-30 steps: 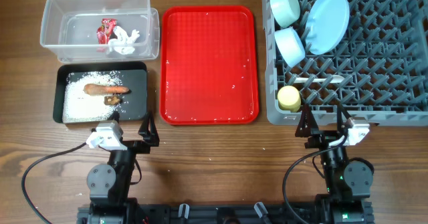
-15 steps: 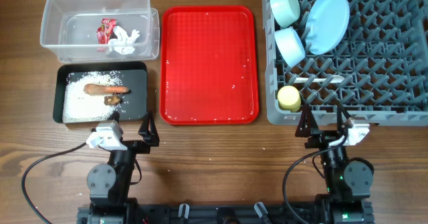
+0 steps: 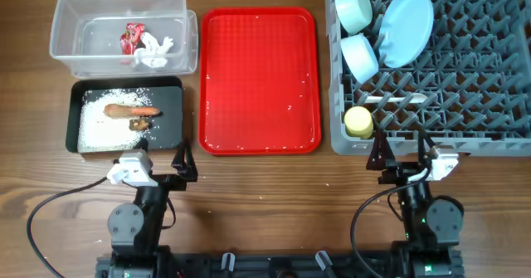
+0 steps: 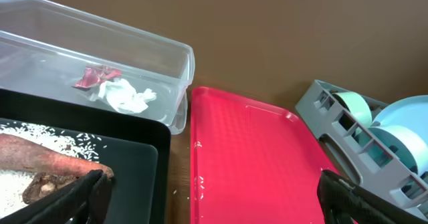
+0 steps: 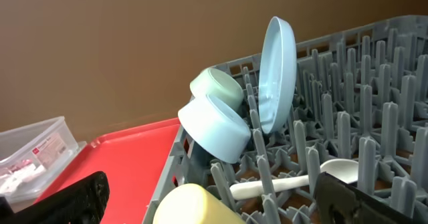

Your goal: Sort waste into correct bins and load items into the dishwasher rack

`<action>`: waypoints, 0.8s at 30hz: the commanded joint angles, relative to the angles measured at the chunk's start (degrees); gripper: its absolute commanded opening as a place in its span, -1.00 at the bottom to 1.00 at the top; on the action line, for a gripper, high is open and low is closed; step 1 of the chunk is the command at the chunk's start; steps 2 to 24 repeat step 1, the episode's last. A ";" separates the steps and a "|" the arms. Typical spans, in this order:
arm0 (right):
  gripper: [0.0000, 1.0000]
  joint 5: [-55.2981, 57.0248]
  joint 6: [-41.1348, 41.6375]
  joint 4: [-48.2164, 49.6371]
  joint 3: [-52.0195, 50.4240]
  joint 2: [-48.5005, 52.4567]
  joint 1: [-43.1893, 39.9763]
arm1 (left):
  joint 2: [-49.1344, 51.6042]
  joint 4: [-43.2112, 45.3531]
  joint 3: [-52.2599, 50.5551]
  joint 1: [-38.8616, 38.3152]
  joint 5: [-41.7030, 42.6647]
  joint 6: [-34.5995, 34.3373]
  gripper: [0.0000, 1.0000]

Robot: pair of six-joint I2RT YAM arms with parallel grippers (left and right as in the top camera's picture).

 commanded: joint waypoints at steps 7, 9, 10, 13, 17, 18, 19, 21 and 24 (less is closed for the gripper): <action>1.00 -0.11 0.46 0.11 -0.24 -0.09 0.28 | -0.68 0.24 -0.68 -0.20 -0.79 0.74 1.00; 1.00 -0.11 0.46 0.11 -0.24 -0.09 0.28 | -0.68 0.24 -0.68 -0.20 -0.79 0.74 1.00; 1.00 -0.11 0.46 0.11 -0.24 -0.09 0.28 | -0.68 0.24 -0.68 -0.20 -0.79 0.74 1.00; 1.00 -0.11 0.46 0.11 -0.24 -0.09 0.28 | -0.68 0.24 -0.68 -0.20 -0.79 0.74 1.00; 1.00 -0.11 0.46 0.11 -0.24 -0.09 0.28 | -0.68 0.24 -0.68 -0.20 -0.79 0.74 1.00; 1.00 -0.11 0.46 0.11 -0.24 -0.09 0.28 | -0.68 0.24 -0.68 -0.20 -0.79 0.74 1.00; 1.00 -0.11 0.46 0.11 -0.24 -0.09 0.28 | -0.68 0.24 -0.68 -0.20 -0.79 0.74 1.00; 1.00 -0.11 0.46 0.11 -0.24 -0.09 0.28 | -0.68 0.24 -0.68 -0.20 -0.79 0.74 1.00; 1.00 -0.11 0.46 0.11 -0.24 -0.09 0.28 | -0.68 0.24 -0.68 -0.20 -0.79 0.74 1.00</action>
